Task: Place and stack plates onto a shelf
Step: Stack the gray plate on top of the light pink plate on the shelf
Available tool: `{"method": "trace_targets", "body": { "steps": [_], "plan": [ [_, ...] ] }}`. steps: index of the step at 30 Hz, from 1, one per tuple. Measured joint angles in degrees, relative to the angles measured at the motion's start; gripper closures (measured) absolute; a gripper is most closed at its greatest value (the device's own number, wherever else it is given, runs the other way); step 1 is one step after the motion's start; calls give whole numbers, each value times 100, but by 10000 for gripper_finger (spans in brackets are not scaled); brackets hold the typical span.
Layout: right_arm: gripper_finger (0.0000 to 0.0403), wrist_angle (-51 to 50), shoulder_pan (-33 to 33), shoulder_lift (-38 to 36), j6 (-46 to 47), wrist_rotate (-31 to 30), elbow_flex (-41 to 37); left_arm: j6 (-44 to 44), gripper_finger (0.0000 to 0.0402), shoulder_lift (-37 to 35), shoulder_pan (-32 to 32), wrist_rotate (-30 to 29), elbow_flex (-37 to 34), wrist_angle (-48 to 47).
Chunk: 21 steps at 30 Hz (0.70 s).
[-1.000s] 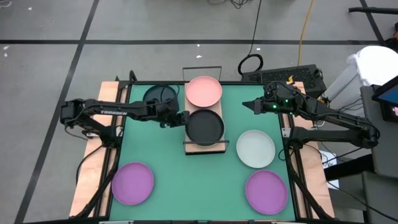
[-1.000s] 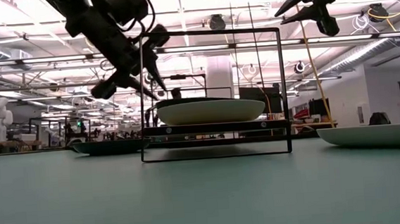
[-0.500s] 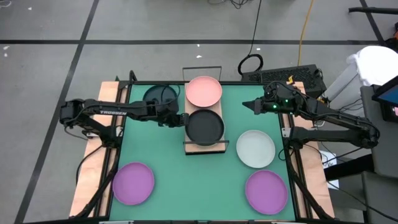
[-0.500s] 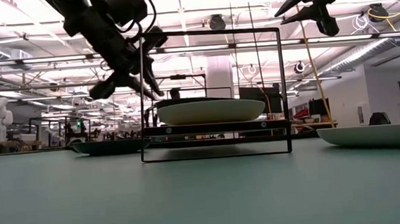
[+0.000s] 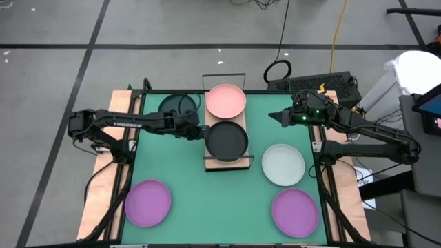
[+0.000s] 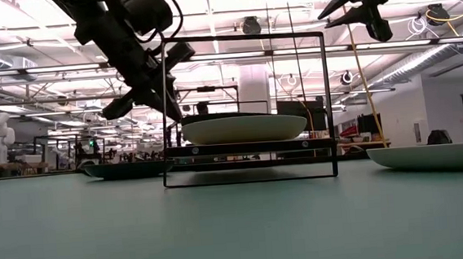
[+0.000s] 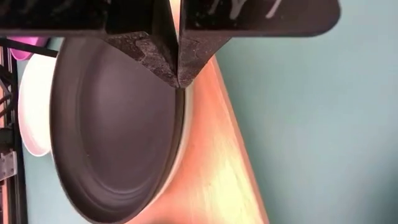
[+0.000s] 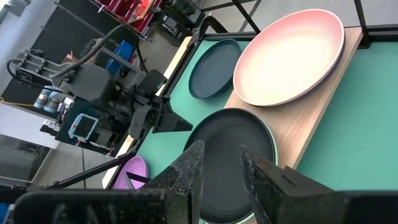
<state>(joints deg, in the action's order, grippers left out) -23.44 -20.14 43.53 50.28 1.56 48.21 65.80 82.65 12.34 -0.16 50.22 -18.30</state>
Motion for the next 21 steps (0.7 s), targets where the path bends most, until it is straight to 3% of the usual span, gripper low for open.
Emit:
{"method": "trace_targets", "body": {
  "steps": [21],
  "plan": [
    [314, 2, 0, -2, -2, 0, 0, -206, 400, 180, -44, -20, -5, 29]
  ]
}}
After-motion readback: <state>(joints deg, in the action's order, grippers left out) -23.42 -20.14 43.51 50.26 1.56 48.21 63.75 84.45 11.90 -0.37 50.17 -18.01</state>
